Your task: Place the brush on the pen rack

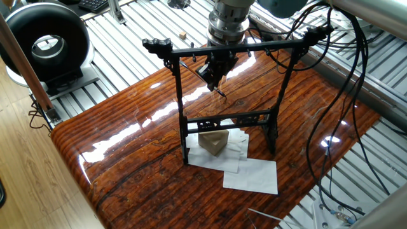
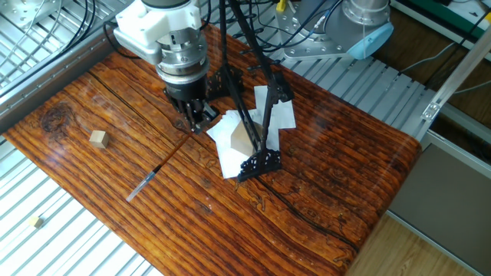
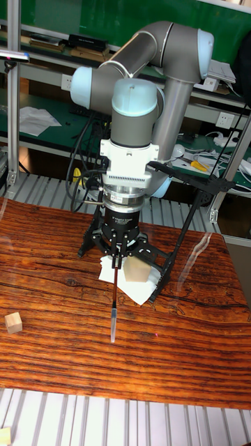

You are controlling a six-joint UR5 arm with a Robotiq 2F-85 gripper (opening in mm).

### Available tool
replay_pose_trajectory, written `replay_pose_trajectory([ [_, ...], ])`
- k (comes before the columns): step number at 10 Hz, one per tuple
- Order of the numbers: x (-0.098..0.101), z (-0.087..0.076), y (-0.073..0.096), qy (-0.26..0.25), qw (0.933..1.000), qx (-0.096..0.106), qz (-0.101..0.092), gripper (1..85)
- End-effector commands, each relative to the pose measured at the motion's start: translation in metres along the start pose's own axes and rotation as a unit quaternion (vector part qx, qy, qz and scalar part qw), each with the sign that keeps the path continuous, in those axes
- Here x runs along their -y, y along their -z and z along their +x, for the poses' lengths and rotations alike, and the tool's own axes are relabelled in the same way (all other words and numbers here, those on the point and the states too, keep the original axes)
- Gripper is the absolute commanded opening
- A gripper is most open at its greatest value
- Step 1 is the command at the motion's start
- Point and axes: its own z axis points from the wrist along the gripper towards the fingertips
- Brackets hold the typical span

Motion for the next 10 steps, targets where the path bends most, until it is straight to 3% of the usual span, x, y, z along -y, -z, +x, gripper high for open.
replay_pose_trajectory([
  [1,-0.001,-0.006,0.002,0.002,0.9999,0.011,-0.004,1.0],
  [2,-0.002,0.000,0.001,0.004,1.0000,0.000,-0.005,1.0],
  [7,-0.003,-0.008,-0.008,0.018,0.9998,-0.002,-0.004,1.0],
  [10,-0.006,-0.002,-0.006,0.015,0.9998,-0.009,-0.008,1.0],
])
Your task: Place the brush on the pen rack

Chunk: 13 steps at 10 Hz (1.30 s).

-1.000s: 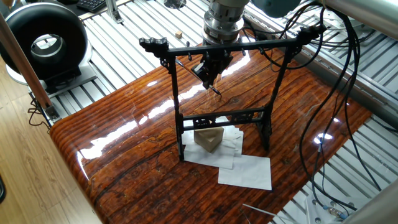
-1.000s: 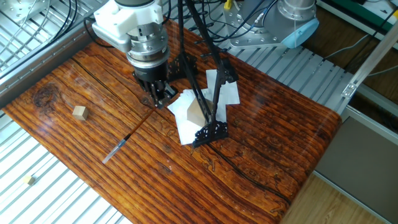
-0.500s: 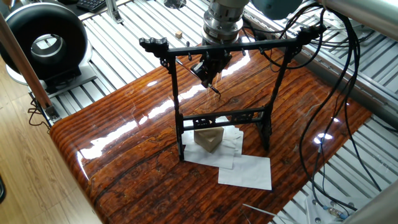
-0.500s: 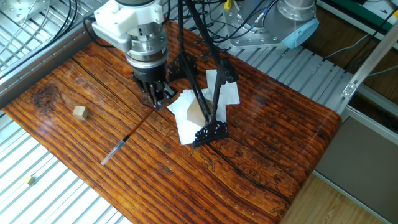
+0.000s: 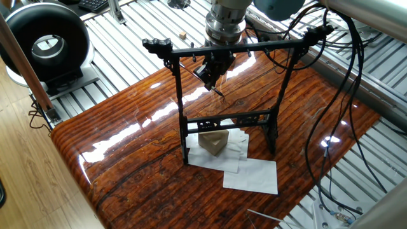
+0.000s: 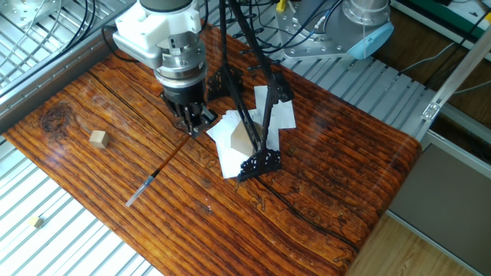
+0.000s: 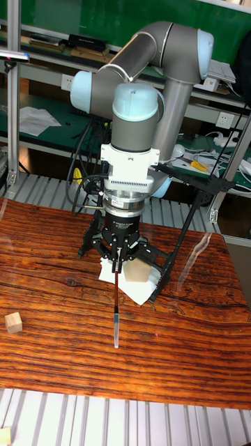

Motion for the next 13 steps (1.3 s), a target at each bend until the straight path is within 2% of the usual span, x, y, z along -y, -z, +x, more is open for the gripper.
replay_pose_trajectory([
  [1,-0.009,0.004,0.000,-0.009,0.9999,-0.004,-0.011,1.0],
  [2,-0.011,0.008,0.001,-0.010,0.9999,-0.005,-0.011,1.0],
  [3,-0.015,0.009,0.001,-0.012,0.9997,-0.008,-0.020,1.0],
  [5,-0.013,0.007,0.001,-0.017,0.9997,-0.005,-0.016,1.0],
  [13,-0.012,-0.018,0.002,-0.034,0.9984,0.043,-0.015,1.0],
])
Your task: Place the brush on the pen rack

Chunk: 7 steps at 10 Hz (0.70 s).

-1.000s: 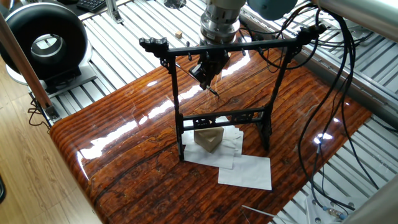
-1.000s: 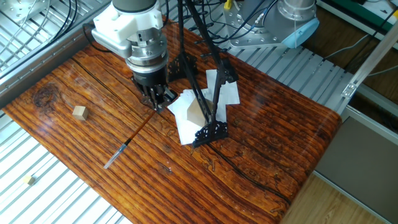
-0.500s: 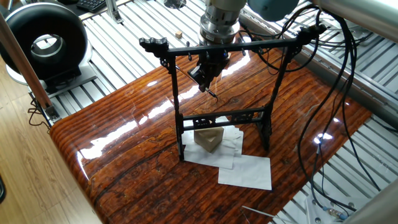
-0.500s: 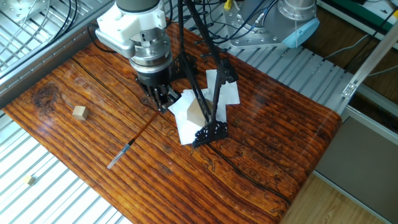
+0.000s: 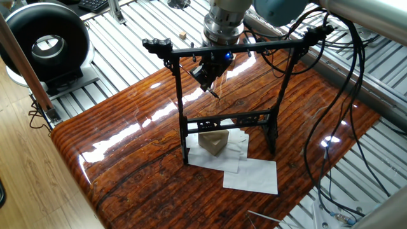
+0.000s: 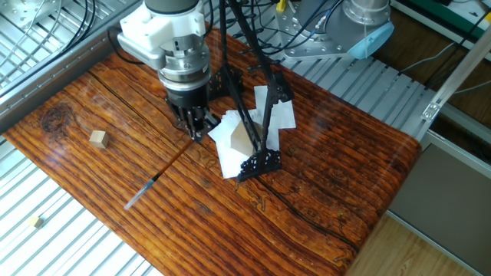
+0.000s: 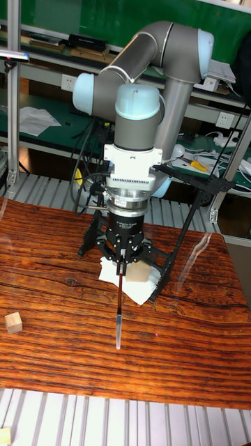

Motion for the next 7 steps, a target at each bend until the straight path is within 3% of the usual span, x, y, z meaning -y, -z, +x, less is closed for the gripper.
replay_pose_trajectory([
  [1,-0.0027,-0.0118,0.0017,-0.012,0.9997,0.022,-0.007,1.0],
  [3,-0.0044,-0.0137,0.0018,-0.013,0.9995,0.026,-0.010,1.0],
  [7,-0.0009,-0.0048,0.0019,-0.009,0.9999,0.004,-0.003,1.0],
])
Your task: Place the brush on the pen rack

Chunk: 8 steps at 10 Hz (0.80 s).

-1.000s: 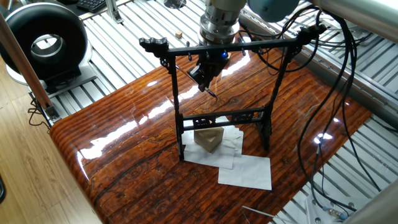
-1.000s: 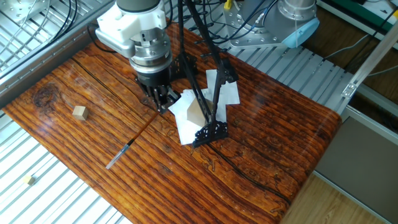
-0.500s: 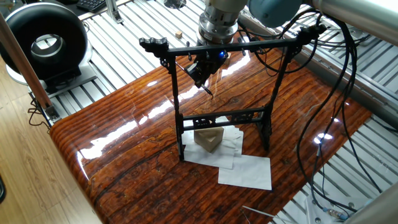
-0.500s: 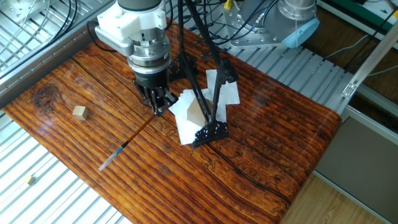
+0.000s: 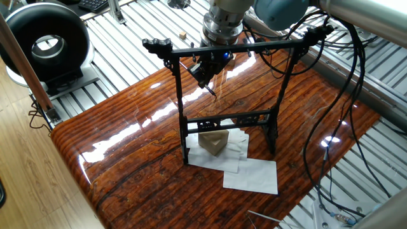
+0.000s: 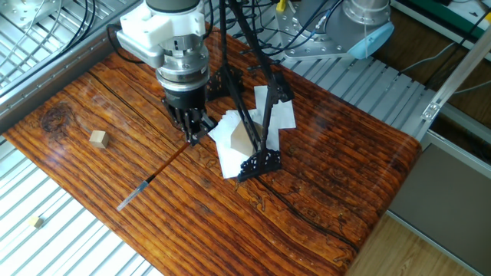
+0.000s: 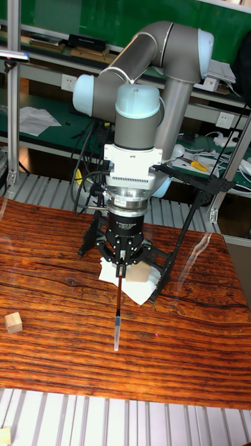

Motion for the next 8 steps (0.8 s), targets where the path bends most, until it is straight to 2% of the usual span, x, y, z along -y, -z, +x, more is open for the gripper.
replay_pose_trajectory([
  [1,-0.001,-0.011,0.002,-0.002,1.0000,-0.009,-0.003,1.0],
  [4,0.007,-0.039,-0.003,0.007,0.9998,-0.016,-0.006,1.0],
  [6,0.002,-0.042,-0.004,0.007,0.9998,-0.014,-0.013,1.0],
  [7,0.001,-0.042,-0.006,0.013,0.9995,-0.026,-0.014,1.0],
  [8,-0.005,-0.039,-0.007,0.008,0.9988,-0.038,-0.029,1.0],
])
